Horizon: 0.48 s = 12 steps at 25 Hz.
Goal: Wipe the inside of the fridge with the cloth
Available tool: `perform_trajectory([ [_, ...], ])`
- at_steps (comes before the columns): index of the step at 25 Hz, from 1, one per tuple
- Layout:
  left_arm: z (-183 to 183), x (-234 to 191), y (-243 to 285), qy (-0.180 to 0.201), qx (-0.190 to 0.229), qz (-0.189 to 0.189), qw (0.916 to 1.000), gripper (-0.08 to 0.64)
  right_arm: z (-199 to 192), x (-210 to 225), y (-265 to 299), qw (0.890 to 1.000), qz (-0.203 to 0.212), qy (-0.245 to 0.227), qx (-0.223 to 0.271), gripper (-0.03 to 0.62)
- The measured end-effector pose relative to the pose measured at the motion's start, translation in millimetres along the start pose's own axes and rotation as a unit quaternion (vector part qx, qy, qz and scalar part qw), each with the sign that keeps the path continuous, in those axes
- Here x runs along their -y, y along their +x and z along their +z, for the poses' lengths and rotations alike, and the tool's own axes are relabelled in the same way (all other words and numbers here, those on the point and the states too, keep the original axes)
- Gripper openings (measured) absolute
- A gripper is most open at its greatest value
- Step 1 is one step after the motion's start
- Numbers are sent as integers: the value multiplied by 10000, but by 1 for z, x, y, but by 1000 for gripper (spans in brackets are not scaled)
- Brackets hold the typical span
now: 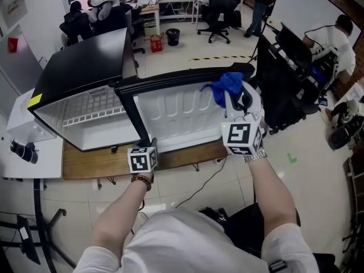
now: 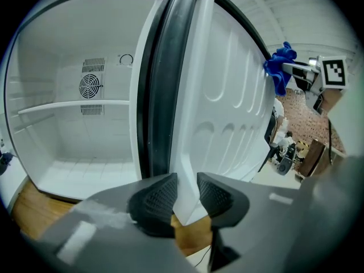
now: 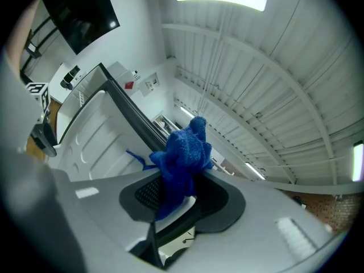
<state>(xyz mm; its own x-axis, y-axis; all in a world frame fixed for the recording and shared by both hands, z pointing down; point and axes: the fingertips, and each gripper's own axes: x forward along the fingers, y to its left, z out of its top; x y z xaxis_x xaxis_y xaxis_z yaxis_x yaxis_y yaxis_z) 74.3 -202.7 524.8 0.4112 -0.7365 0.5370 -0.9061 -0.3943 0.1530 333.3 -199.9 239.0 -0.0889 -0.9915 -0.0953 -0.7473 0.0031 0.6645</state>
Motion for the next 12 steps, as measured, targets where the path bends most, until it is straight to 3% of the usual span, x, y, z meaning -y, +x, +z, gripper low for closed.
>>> perform_trajectory([
  [7,-6,-1,1,-87,-30,56,9999,114,-28,33,-2,9991,-268,160,-284,135],
  [12,-7,2,4,-187,-51,-1,9998,112,12,9,-21,9992,-19,360,183,135],
])
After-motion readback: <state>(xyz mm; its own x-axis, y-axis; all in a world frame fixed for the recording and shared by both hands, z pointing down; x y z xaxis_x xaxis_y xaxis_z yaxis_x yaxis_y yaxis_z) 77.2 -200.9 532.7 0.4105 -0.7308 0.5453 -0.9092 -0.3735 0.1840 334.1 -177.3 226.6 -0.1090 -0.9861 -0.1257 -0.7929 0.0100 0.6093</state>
